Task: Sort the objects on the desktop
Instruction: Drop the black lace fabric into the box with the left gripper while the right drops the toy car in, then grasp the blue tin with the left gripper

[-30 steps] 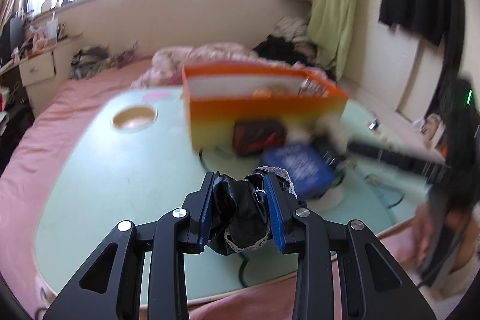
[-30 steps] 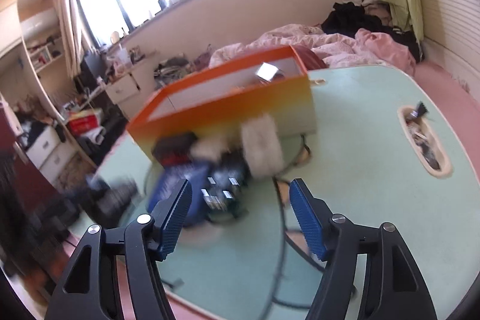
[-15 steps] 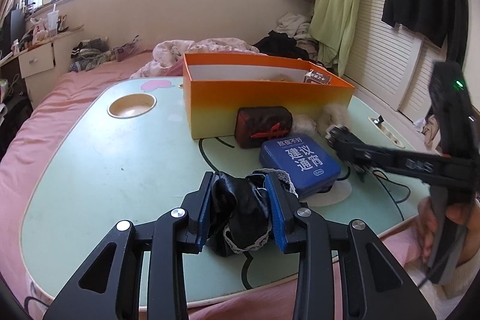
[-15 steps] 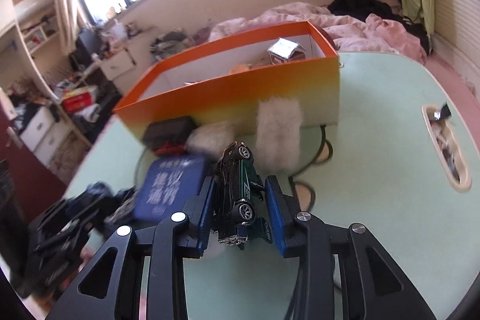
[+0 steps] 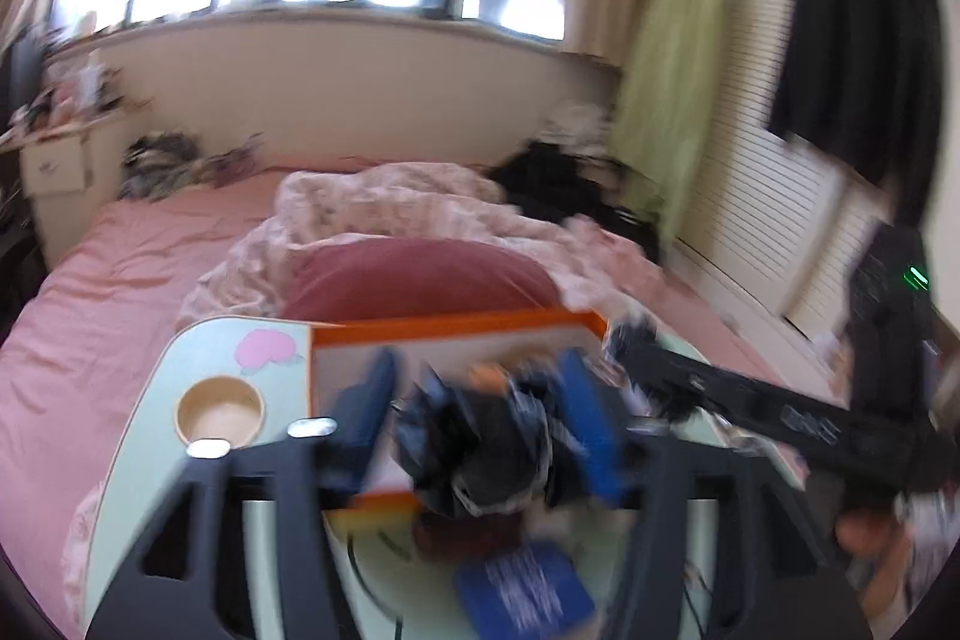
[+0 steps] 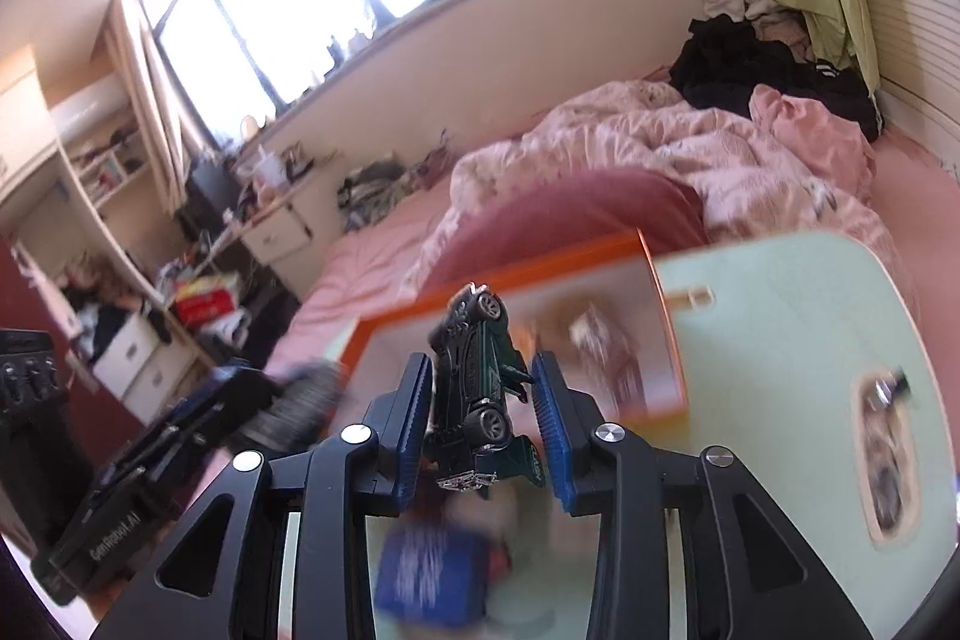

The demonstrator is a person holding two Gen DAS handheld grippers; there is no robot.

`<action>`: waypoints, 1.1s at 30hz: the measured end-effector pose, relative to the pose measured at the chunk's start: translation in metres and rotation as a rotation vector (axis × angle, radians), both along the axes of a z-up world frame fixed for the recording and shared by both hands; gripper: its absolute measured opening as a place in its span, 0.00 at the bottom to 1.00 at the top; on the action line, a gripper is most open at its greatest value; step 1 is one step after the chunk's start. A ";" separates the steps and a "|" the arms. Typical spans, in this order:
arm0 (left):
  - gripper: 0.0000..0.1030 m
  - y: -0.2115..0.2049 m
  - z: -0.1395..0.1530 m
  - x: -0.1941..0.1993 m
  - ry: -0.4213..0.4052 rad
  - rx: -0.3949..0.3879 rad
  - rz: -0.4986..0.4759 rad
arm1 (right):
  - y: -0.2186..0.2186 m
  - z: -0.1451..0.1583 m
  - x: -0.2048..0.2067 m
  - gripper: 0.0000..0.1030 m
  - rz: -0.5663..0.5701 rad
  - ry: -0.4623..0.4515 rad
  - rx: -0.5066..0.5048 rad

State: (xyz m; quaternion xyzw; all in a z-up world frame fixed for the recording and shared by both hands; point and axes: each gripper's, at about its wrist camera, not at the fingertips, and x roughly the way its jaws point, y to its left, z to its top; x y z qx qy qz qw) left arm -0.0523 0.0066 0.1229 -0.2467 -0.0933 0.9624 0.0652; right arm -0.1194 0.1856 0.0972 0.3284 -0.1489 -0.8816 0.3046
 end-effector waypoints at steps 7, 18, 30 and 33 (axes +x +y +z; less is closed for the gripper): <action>0.66 -0.017 -0.032 0.040 -0.008 0.073 -0.026 | 0.023 0.003 0.049 0.57 -0.023 0.104 0.036; 0.92 0.014 -0.114 0.083 -0.229 -0.152 -0.102 | 0.009 -0.091 0.108 0.77 -0.070 0.092 0.451; 1.00 0.011 -0.124 0.075 -0.208 -0.213 -0.100 | -0.001 -0.103 0.111 1.00 -0.044 0.099 0.511; 1.00 0.012 -0.123 0.078 -0.207 -0.213 -0.100 | -0.001 -0.104 0.110 1.00 -0.045 0.098 0.513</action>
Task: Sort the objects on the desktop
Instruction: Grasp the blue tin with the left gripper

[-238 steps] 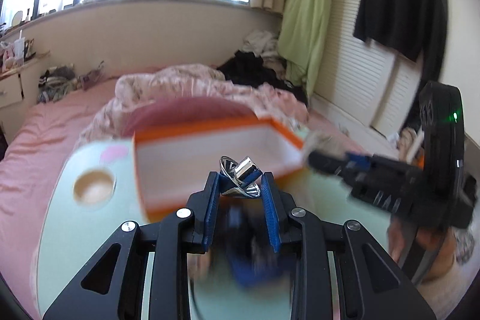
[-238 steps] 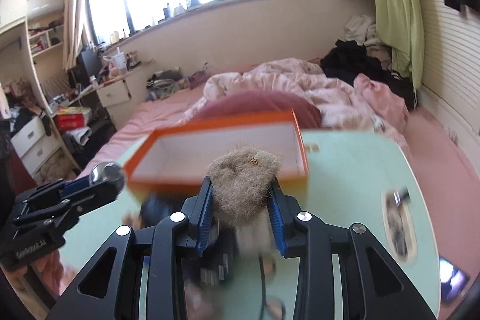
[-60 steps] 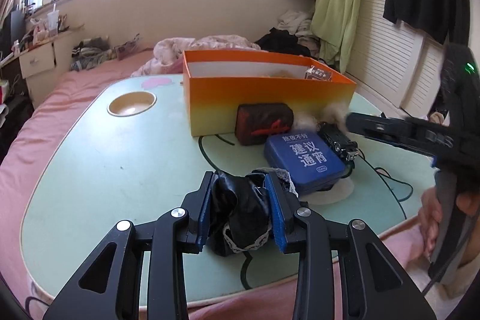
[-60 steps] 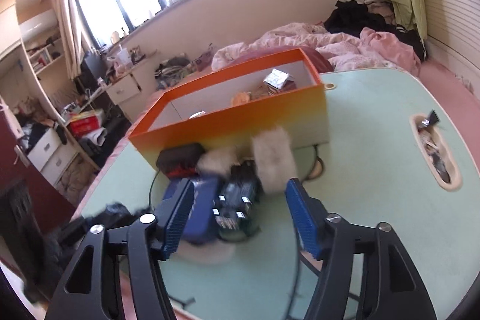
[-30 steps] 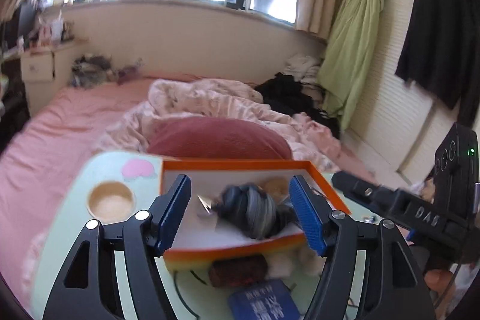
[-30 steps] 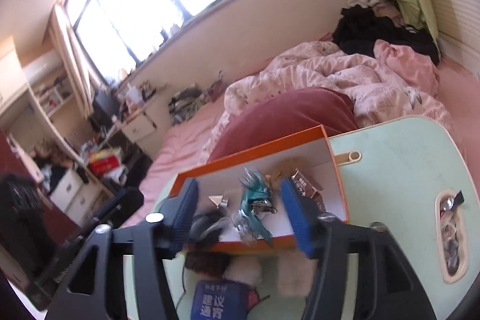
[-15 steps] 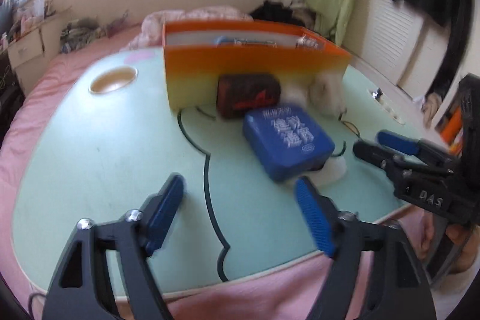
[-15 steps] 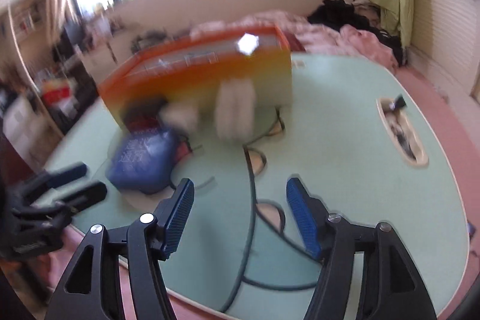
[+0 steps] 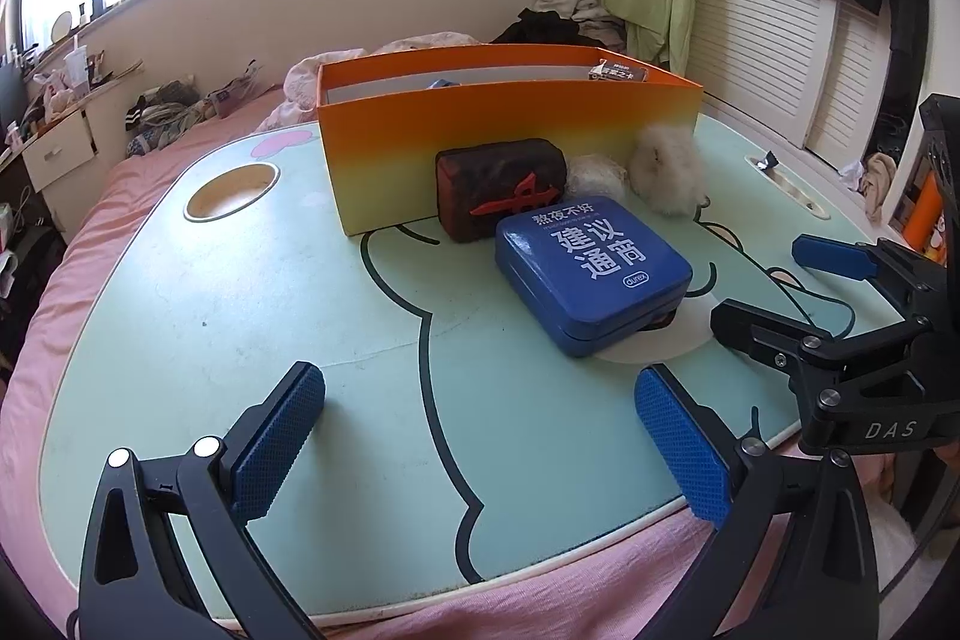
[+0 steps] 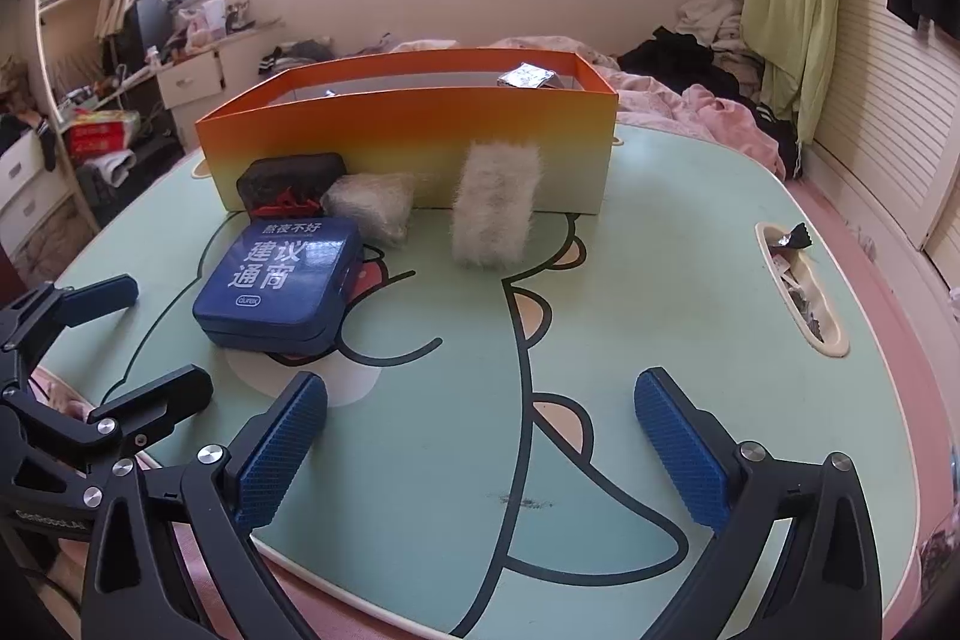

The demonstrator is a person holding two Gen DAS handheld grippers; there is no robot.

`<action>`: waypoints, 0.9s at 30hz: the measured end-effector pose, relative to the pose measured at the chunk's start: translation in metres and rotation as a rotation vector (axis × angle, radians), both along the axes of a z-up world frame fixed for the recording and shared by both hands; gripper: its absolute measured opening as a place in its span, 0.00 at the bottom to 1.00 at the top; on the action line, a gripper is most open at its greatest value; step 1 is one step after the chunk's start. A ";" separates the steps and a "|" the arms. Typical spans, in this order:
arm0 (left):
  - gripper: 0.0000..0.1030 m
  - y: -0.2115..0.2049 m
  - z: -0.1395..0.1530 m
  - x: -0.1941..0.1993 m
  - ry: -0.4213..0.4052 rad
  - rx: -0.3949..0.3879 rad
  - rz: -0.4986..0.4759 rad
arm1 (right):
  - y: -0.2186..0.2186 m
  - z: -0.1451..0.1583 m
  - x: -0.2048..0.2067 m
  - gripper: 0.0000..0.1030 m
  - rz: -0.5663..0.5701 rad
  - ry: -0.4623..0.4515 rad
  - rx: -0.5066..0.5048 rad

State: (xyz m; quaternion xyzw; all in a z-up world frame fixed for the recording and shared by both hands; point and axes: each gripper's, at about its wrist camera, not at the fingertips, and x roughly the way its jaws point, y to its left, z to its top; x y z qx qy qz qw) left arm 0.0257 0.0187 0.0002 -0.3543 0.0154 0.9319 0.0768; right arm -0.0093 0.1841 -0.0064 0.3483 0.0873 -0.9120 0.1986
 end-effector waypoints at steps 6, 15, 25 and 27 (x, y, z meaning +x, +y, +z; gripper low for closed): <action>1.00 0.000 0.000 0.000 0.001 0.000 0.000 | 0.000 -0.001 0.000 1.00 0.000 0.000 -0.001; 0.99 0.011 0.010 0.006 0.013 -0.033 -0.005 | 0.046 0.009 0.001 0.97 -0.073 0.029 -0.254; 0.83 0.059 0.027 -0.049 -0.096 -0.047 -0.037 | 0.061 0.039 -0.015 0.92 -0.107 0.039 -0.386; 0.70 0.055 0.018 -0.055 -0.149 -0.011 -0.037 | 0.053 0.049 -0.026 0.92 -0.089 0.018 -0.364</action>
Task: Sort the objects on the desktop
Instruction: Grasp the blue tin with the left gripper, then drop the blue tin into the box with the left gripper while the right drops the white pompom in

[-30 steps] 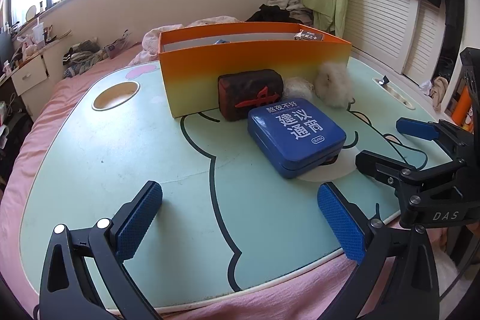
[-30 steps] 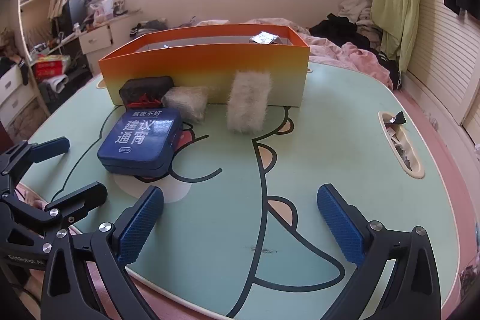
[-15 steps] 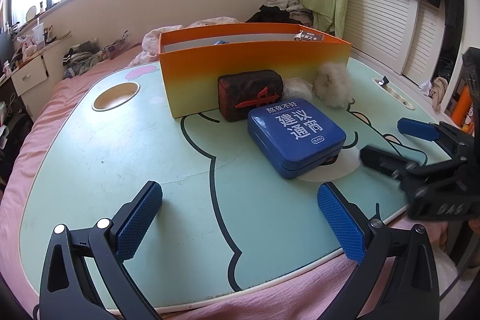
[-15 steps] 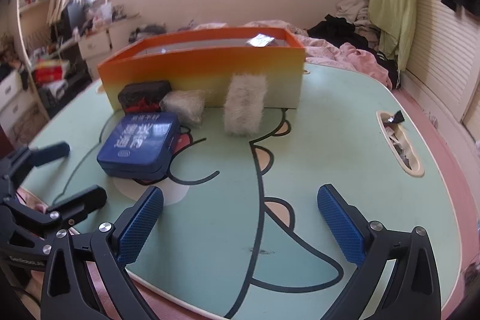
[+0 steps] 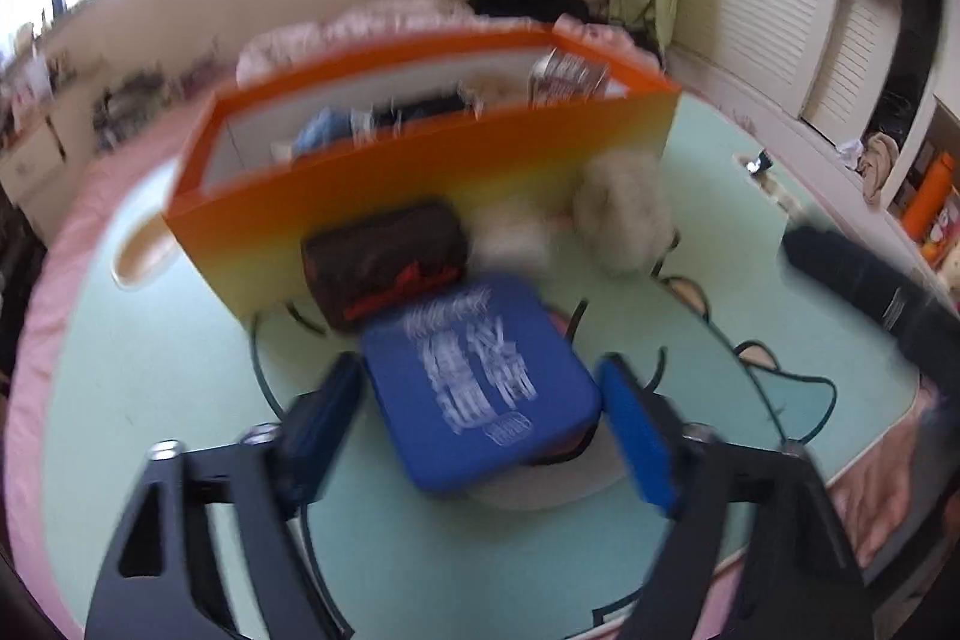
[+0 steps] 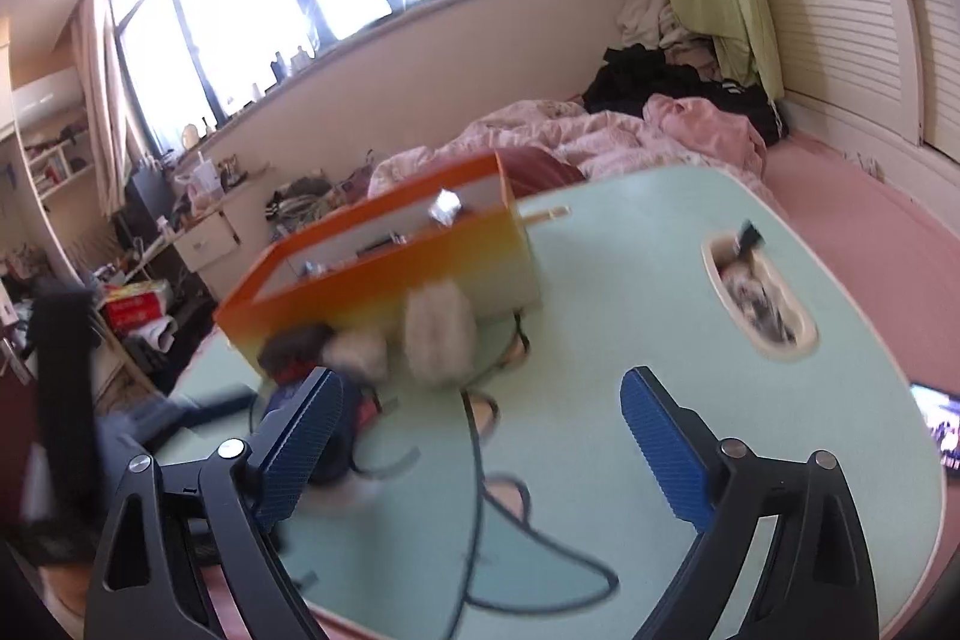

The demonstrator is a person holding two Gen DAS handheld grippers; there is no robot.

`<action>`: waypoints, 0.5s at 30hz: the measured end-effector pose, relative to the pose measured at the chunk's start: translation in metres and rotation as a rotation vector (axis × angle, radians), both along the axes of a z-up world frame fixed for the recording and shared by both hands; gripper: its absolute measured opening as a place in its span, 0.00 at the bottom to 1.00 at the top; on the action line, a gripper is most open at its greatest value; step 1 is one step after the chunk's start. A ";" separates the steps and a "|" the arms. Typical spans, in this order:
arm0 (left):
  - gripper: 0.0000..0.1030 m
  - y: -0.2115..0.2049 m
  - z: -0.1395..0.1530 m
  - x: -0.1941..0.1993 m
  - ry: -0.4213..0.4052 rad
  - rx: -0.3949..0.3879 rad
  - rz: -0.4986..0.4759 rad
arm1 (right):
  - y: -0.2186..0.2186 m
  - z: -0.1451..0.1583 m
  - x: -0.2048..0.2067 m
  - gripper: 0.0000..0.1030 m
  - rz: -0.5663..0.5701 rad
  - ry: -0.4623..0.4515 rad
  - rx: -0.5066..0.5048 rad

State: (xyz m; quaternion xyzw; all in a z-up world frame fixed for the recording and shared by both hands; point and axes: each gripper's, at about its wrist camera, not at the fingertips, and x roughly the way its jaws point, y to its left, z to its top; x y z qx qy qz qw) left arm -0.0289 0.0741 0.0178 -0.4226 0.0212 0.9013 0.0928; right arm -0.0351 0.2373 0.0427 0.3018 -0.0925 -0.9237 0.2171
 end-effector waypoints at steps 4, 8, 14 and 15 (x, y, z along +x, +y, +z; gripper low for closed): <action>0.66 -0.015 0.001 0.018 0.032 0.074 -0.003 | -0.031 0.012 -0.023 0.87 0.057 -0.049 0.092; 0.65 -0.040 0.012 0.045 0.106 0.133 0.024 | -0.057 0.002 -0.044 0.75 0.072 -0.093 0.174; 0.64 -0.064 0.028 0.061 0.157 0.172 0.056 | -0.060 -0.024 -0.062 0.20 0.099 -0.141 0.235; 0.64 -0.068 0.032 0.061 0.162 0.185 0.062 | -0.053 -0.020 -0.056 0.20 0.099 -0.122 0.202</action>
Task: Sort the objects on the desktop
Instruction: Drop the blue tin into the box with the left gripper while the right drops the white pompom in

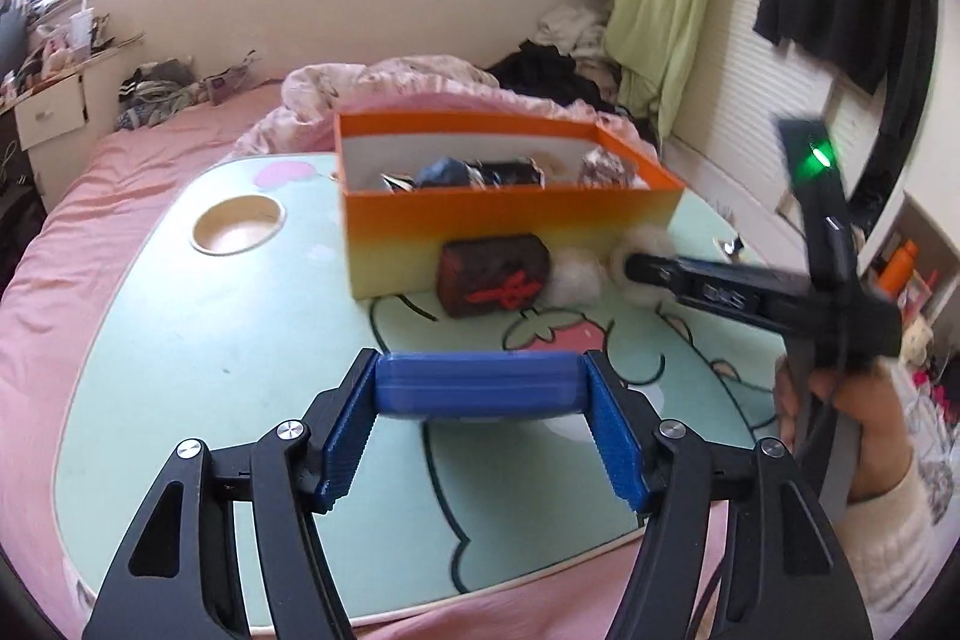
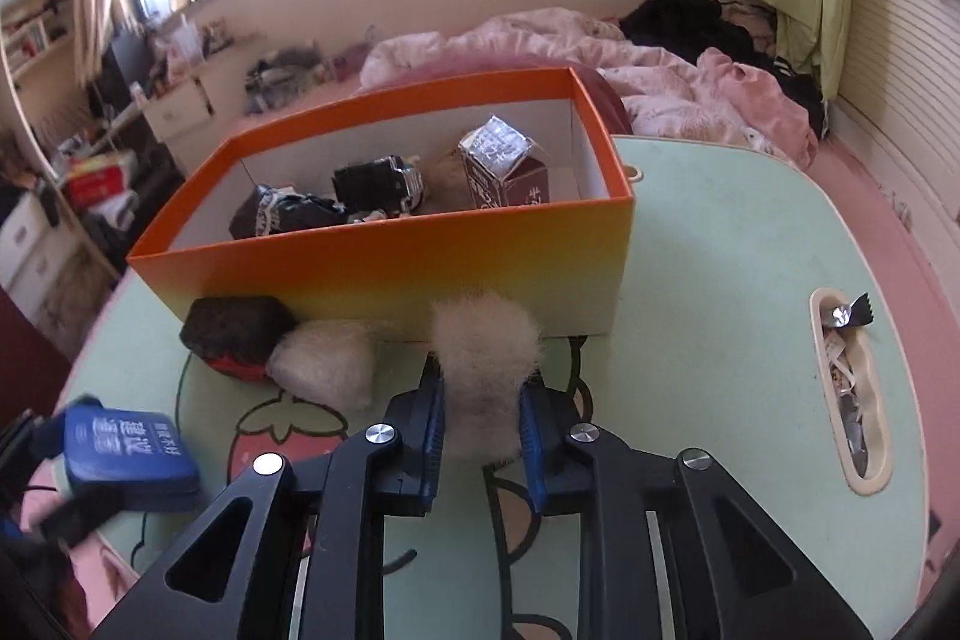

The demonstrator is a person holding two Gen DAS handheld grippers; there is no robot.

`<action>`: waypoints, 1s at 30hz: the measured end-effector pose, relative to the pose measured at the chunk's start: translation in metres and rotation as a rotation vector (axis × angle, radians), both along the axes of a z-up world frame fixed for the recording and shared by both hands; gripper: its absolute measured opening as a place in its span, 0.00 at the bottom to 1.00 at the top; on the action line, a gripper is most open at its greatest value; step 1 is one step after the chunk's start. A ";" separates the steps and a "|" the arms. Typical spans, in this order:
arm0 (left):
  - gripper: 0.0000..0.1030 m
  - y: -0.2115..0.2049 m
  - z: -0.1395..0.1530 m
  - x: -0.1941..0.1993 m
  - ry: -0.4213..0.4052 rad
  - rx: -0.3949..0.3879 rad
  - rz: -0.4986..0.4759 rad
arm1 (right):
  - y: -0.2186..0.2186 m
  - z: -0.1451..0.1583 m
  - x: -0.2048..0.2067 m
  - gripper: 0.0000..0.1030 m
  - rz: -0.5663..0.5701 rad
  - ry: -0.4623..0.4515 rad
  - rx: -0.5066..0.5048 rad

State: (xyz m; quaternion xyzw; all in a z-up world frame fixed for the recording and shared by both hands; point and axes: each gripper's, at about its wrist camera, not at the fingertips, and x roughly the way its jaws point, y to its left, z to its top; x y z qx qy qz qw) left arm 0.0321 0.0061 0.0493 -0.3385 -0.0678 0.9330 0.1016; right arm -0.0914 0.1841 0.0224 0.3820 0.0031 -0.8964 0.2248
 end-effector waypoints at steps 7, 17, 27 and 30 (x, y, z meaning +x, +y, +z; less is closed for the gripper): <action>0.64 -0.008 0.043 -0.019 0.072 0.034 -0.006 | 0.010 0.052 0.013 0.21 0.011 0.093 -0.088; 0.70 -0.015 0.083 -0.100 0.060 0.101 0.152 | -0.029 0.080 -0.043 0.67 0.020 0.149 -0.088; 0.70 -0.021 0.013 -0.029 -0.030 0.024 0.085 | 0.009 0.042 0.030 0.75 0.005 0.100 -0.028; 0.70 -0.007 -0.021 -0.028 -0.123 -0.064 0.078 | 0.005 0.008 0.045 0.75 0.007 0.023 0.079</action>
